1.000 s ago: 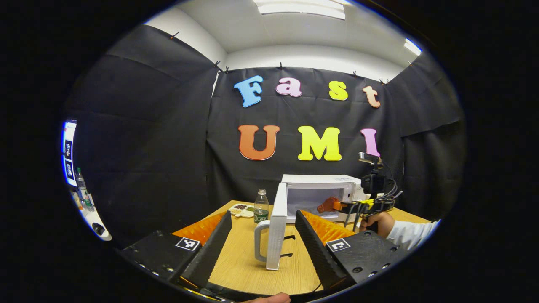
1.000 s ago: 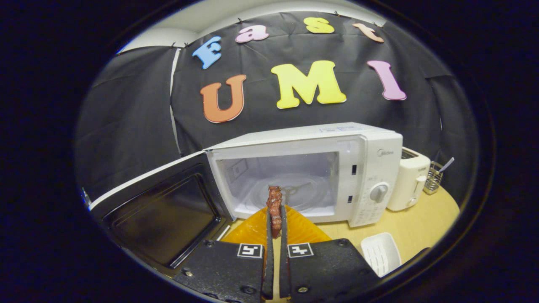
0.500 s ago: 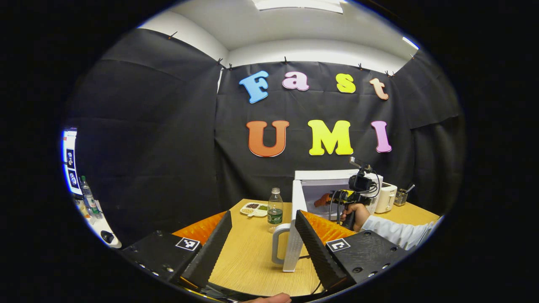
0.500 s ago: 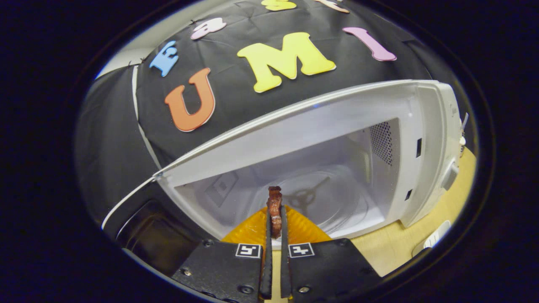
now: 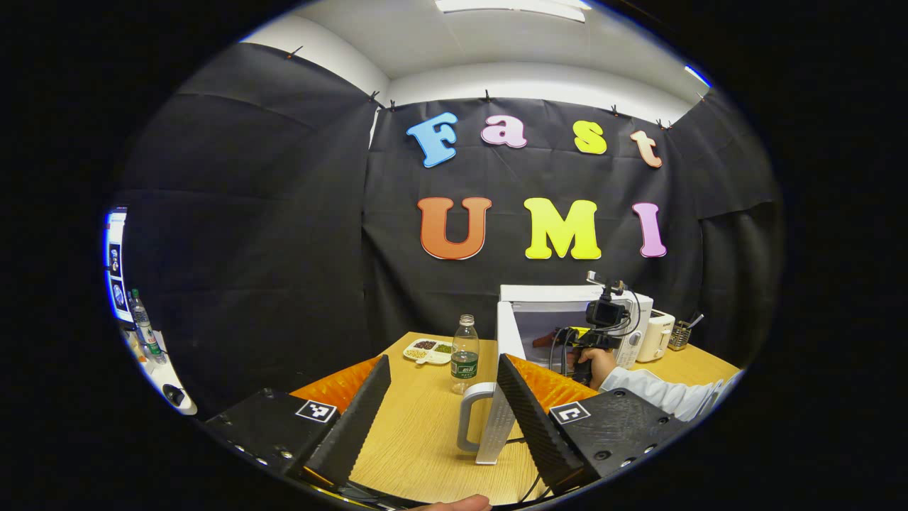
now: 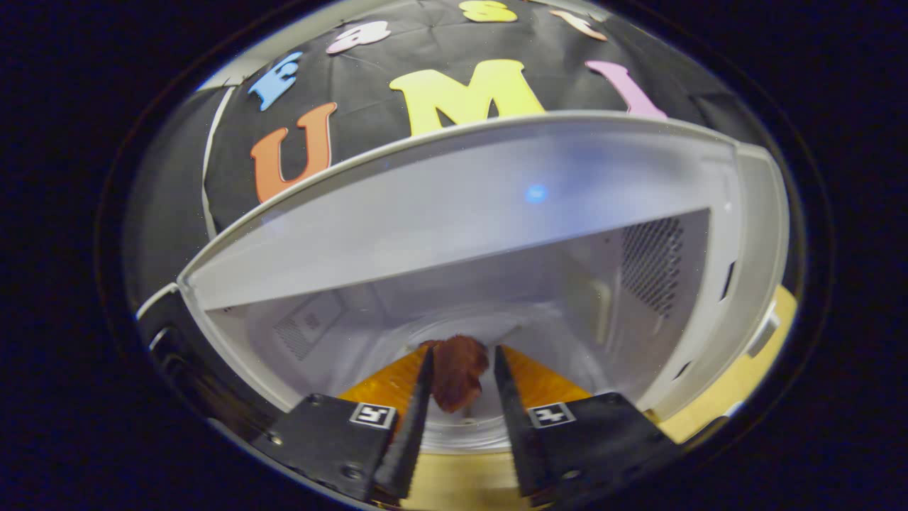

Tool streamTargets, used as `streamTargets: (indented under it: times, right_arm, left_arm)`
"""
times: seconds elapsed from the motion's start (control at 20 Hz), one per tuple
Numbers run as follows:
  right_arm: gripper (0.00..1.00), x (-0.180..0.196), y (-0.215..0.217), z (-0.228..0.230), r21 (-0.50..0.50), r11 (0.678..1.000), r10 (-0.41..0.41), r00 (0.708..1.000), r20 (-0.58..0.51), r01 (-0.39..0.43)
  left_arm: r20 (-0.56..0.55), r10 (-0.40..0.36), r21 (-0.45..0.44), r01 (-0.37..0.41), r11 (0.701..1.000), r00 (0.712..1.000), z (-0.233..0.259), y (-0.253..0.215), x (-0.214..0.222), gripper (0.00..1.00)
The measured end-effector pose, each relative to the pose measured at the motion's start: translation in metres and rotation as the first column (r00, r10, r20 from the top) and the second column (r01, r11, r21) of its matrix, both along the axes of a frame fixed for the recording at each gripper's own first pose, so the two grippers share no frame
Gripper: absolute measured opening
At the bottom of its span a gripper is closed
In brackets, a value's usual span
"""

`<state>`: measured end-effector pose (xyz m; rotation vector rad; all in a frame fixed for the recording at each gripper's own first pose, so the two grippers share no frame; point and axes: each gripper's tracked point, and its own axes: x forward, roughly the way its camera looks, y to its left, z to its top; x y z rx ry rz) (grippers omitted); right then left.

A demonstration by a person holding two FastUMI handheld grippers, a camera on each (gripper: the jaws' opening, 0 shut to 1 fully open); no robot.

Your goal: Open the microwave oven with the left hand, put the food in, and close the microwave oven.

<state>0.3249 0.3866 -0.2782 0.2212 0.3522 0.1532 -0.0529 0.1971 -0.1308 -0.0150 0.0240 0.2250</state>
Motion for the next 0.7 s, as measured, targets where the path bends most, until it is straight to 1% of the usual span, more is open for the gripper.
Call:
streamTargets:
  times: [0.1, 0.15, 0.2, 0.3, 0.35, 0.45, 0.5, 0.55, 0.6, 0.65, 0.7]
  right_arm:
    - [0.87, -0.011, -0.004, 0.013, -0.072, 0.997, 0.017, 0.997, 0.077, -0.012]
    - [0.96, -0.02, -0.002, 0.015, -0.081, 0.996, 0.046, 0.996, 0.083, -0.039]
    - [1.0, -0.031, -0.001, 0.02, -0.071, 0.996, 0.064, 0.994, 0.086, -0.058]
    - [1.0, -0.052, -0.008, 0.032, -0.048, 0.996, 0.084, 0.992, 0.089, -0.08]
    - [0.93, -0.063, -0.012, 0.04, -0.028, 0.996, 0.092, 0.991, 0.095, -0.09]
    - [0.92, -0.087, -0.023, 0.058, -0.001, 0.994, 0.104, 0.99, 0.099, -0.105]
    - [0.92, -0.1, -0.03, 0.069, -0.003, 0.993, 0.119, 0.987, 0.108, -0.12]
    - [1.0, -0.113, -0.039, 0.081, -0.005, 0.991, 0.131, 0.984, 0.124, -0.131]
    - [0.92, -0.127, -0.048, 0.093, -0.014, 0.99, 0.143, 0.979, 0.143, -0.143]
    - [1.0, -0.145, -0.06, 0.104, -0.02, 0.988, 0.156, 0.973, 0.168, -0.155]
    - [0.92, -0.161, -0.073, 0.116, -0.028, 0.987, 0.162, 0.967, 0.196, -0.16]
  left_arm:
    - [-0.013, 0.004, 0.005, -0.004, 1.0, 1.0, -0.008, 0.004, 0.005, 0.93]
    - [-0.017, 0.004, 0.005, -0.004, 1.0, 1.0, -0.011, 0.005, 0.007, 0.93]
    - [-0.024, 0.005, 0.001, -0.005, 1.0, 1.0, -0.014, 0.007, 0.009, 0.93]
    - [-0.029, 0.013, -0.007, -0.013, 1.0, 1.0, -0.02, 0.013, 0.012, 0.93]
    - [-0.031, 0.015, -0.012, -0.016, 1.0, 0.999, -0.023, 0.016, 0.012, 0.93]
    - [-0.04, 0.015, -0.024, -0.016, 1.0, 0.999, -0.032, 0.021, 0.015, 0.93]
    - [-0.045, 0.017, -0.028, -0.018, 0.999, 0.999, -0.036, 0.024, 0.017, 0.93]
    - [-0.048, 0.02, -0.029, -0.022, 0.999, 0.999, -0.042, 0.028, 0.02, 0.93]
    - [-0.05, 0.018, -0.027, -0.02, 0.999, 0.999, -0.047, 0.03, 0.021, 0.93]
    - [-0.047, 0.021, -0.026, -0.022, 0.999, 0.999, -0.051, 0.034, 0.025, 0.93]
    - [-0.049, 0.028, -0.028, -0.029, 0.999, 0.998, -0.057, 0.039, 0.029, 0.93]
